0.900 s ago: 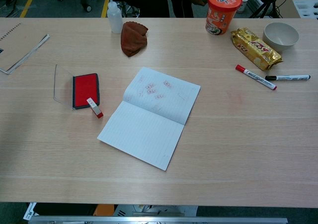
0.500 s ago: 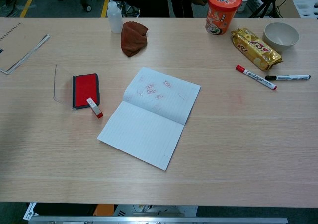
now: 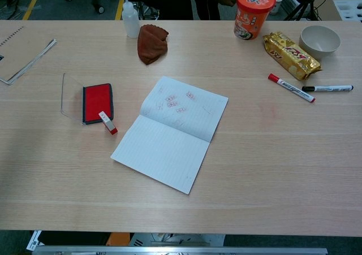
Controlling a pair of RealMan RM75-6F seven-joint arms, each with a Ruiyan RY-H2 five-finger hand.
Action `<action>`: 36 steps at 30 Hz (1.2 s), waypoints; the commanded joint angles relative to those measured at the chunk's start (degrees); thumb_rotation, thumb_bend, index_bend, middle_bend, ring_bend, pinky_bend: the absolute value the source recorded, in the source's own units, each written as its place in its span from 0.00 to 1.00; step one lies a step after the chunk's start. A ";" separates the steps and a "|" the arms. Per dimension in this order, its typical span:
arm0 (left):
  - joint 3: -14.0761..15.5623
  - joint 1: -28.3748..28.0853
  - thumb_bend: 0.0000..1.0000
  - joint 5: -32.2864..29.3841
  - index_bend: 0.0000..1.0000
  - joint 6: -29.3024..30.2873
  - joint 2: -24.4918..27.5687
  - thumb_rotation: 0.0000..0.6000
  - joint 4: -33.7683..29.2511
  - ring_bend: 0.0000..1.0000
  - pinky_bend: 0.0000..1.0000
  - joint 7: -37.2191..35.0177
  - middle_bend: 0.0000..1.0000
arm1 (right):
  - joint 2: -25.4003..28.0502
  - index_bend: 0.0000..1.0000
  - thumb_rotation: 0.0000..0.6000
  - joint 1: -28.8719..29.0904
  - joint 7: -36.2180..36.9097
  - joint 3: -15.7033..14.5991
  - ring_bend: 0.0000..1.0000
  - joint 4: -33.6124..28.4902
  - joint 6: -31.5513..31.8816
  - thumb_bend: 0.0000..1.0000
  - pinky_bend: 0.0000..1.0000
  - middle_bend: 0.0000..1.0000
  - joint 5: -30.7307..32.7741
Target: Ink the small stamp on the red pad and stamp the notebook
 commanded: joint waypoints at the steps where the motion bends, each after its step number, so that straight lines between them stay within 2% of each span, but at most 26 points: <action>1: 0.11 -1.25 0.26 1.82 0.18 -0.68 0.55 1.00 -0.07 0.24 0.31 -1.18 0.23 | 0.07 0.26 1.00 0.14 -0.17 0.03 0.31 -0.20 -0.18 0.37 0.41 0.39 0.00; 5: 0.27 -3.17 0.26 3.78 0.18 -2.41 1.50 1.00 -0.86 0.25 0.33 -2.84 0.23 | 0.11 0.26 1.00 0.34 -0.33 0.10 0.31 -0.31 -0.44 0.37 0.41 0.39 0.05; 8: 0.41 -4.40 0.26 4.92 0.18 -3.65 2.06 1.00 -1.49 0.26 0.41 -3.44 0.26 | 0.13 0.26 1.00 0.46 -0.43 0.13 0.31 -0.38 -0.66 0.37 0.41 0.39 0.17; 10: 0.51 -5.40 0.26 5.91 0.18 -4.64 2.30 1.00 -1.95 0.29 0.50 -3.70 0.28 | 0.10 0.26 1.00 0.60 -0.51 0.13 0.31 -0.41 -0.90 0.37 0.41 0.39 0.21; 12: 0.53 -7.81 0.26 7.86 0.18 -7.25 2.20 1.00 -2.61 0.36 0.65 -3.57 0.33 | -0.03 0.26 1.00 0.90 -0.66 0.08 0.31 -0.51 -1.38 0.37 0.41 0.39 0.11; 13: 0.39 -8.88 0.26 8.26 0.18 -8.54 2.00 1.00 -2.70 0.40 0.70 -3.42 0.36 | -0.07 0.26 1.00 1.03 -0.78 0.05 0.31 -0.54 -1.57 0.37 0.41 0.39 0.06; 16: 0.08 -11.35 0.26 9.26 0.19 -11.19 1.34 1.00 -2.74 0.56 0.86 -2.92 0.48 | -0.10 0.26 1.00 1.24 -1.00 0.03 0.31 -0.65 -1.85 0.37 0.41 0.39 0.03; 18: -0.28 -12.98 0.26 9.58 0.19 -12.84 0.68 1.00 -2.65 0.68 0.98 -2.72 0.60 | -0.11 0.26 1.00 1.35 -1.11 0.08 0.31 -0.70 -1.97 0.37 0.41 0.39 0.09; 21: -0.63 -15.26 0.26 9.60 0.19 -15.58 -0.15 1.00 -2.57 0.80 1.00 -2.23 0.73 | -0.11 0.26 1.00 1.49 -1.31 0.02 0.31 -0.76 -2.22 0.37 0.41 0.39 0.11; 26: -1.17 -18.19 0.26 8.71 0.20 -19.58 -1.58 1.00 -2.59 0.90 1.00 0.22 0.86 | -0.20 0.26 1.00 1.68 -1.60 -0.13 0.31 -0.80 -2.63 0.37 0.41 0.39 0.15; 29: -1.64 -19.74 0.26 6.90 0.25 -22.24 -2.87 1.00 -2.59 0.96 1.00 2.50 0.94 | -0.35 0.26 1.00 1.87 -1.70 -0.22 0.31 -0.75 -2.97 0.37 0.41 0.39 0.12; 32: -2.21 -20.91 0.26 4.82 0.30 -24.28 -4.21 1.00 -2.49 0.98 1.00 4.70 0.97 | -0.50 0.26 1.00 2.09 -1.74 -0.38 0.31 -0.67 -3.34 0.37 0.41 0.39 -0.05; 36: -2.62 -22.29 0.26 2.27 0.31 -26.81 -5.55 1.00 -2.41 0.98 1.00 7.55 0.97 | -0.63 0.26 1.00 2.31 -1.77 -0.50 0.31 -0.52 -3.69 0.37 0.41 0.39 -0.14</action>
